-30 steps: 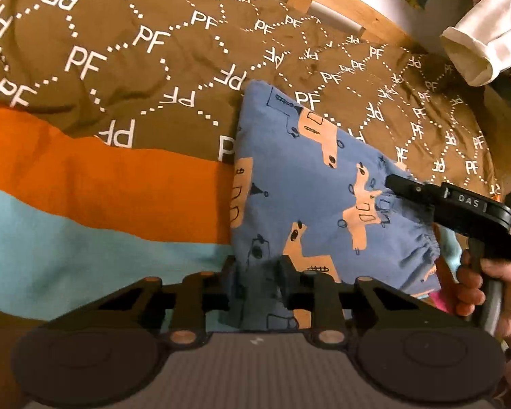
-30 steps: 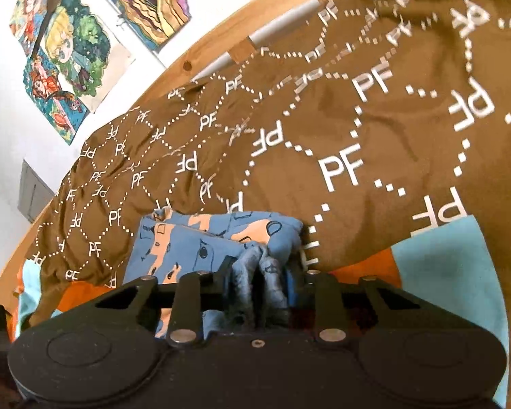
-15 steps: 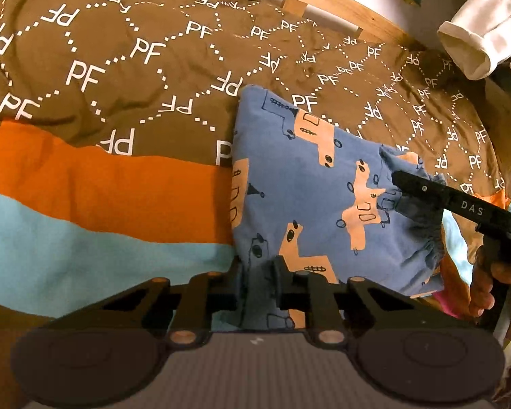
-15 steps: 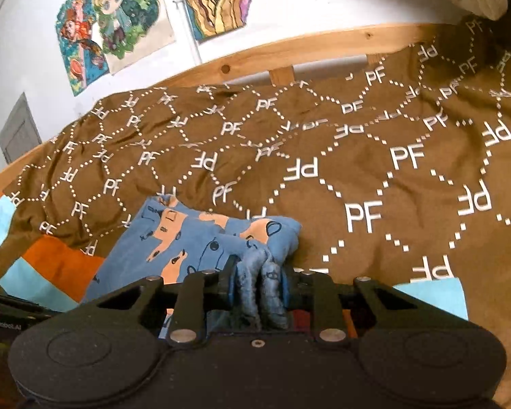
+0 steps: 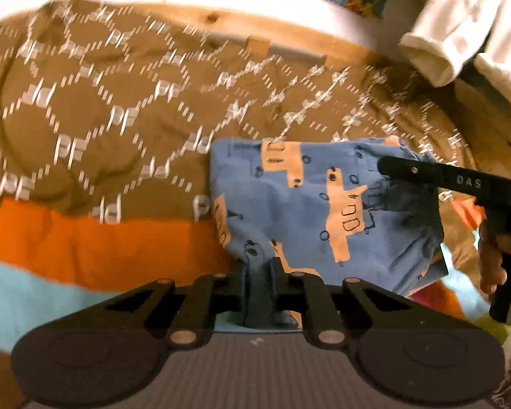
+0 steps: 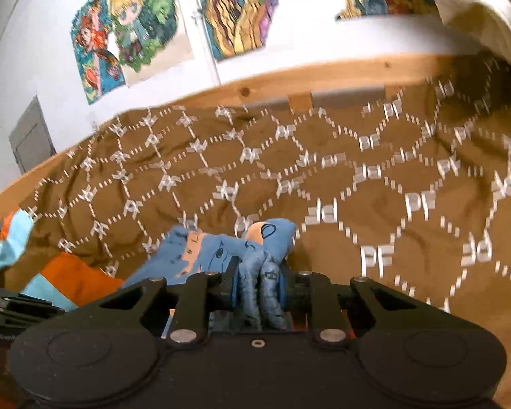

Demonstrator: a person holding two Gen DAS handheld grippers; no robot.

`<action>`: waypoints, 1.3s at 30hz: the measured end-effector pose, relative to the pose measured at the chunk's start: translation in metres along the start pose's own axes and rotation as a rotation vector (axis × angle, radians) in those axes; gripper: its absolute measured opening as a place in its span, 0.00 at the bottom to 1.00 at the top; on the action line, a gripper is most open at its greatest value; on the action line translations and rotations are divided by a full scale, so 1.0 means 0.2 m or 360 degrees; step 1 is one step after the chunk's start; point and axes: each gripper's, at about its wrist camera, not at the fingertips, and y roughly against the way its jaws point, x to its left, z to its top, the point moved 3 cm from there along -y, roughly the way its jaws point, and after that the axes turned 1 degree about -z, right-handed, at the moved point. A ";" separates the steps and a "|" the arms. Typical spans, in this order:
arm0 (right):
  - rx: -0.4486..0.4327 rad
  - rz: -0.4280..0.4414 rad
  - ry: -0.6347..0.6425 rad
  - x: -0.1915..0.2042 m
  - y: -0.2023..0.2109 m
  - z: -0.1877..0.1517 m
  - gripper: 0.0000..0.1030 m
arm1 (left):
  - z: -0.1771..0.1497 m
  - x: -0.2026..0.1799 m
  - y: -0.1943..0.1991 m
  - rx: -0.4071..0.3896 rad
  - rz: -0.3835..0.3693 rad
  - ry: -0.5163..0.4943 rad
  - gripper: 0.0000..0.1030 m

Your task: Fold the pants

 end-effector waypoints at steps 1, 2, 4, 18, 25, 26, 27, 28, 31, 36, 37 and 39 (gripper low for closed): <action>-0.0017 0.0001 0.0029 0.01 0.02 0.03 0.21 | 0.02 -0.02 0.02 -0.0035 -0.0002 -0.0016 0.14; -0.0031 -0.0002 0.0057 0.01 0.03 0.07 0.21 | 0.05 -0.03 0.03 -0.0069 -0.0002 -0.0032 0.14; -0.0068 -0.0010 0.0129 0.03 0.06 0.14 0.21 | 0.11 -0.06 0.06 -0.0150 0.0009 -0.0073 0.14; 0.0019 -0.0116 0.0203 -0.20 -0.37 0.35 0.21 | 0.25 0.02 -0.35 -0.0156 0.0148 -0.0028 0.15; 0.0066 -0.0110 0.0049 -0.34 -0.49 0.22 0.30 | 0.20 0.04 -0.40 -0.0129 0.0147 -0.0046 0.19; 0.0062 -0.0113 0.0064 -0.34 -0.48 0.22 0.34 | 0.20 0.04 -0.40 -0.0120 0.0147 -0.0036 0.22; 0.0062 -0.0121 0.0087 -0.34 -0.47 0.22 0.38 | 0.20 0.05 -0.41 -0.0112 0.0143 -0.0016 0.23; 0.0062 -0.0127 0.0102 -0.33 -0.47 0.22 0.41 | 0.20 0.06 -0.41 -0.0109 0.0140 0.0009 0.25; 0.0040 -0.0139 0.0085 -0.33 -0.43 0.24 0.51 | 0.17 0.08 -0.40 -0.0085 0.0140 0.0053 0.31; -0.0005 -0.0202 0.0152 -0.29 -0.33 0.25 0.71 | 0.18 0.08 -0.36 -0.0069 0.0156 0.0107 0.41; -0.0015 -0.0219 0.0175 -0.28 -0.31 0.25 0.73 | 0.18 0.07 -0.35 -0.0075 0.0156 0.0118 0.52; -0.0040 -0.0235 0.0199 -0.25 -0.26 0.26 0.79 | 0.19 0.07 -0.31 -0.0103 0.0159 0.0144 0.63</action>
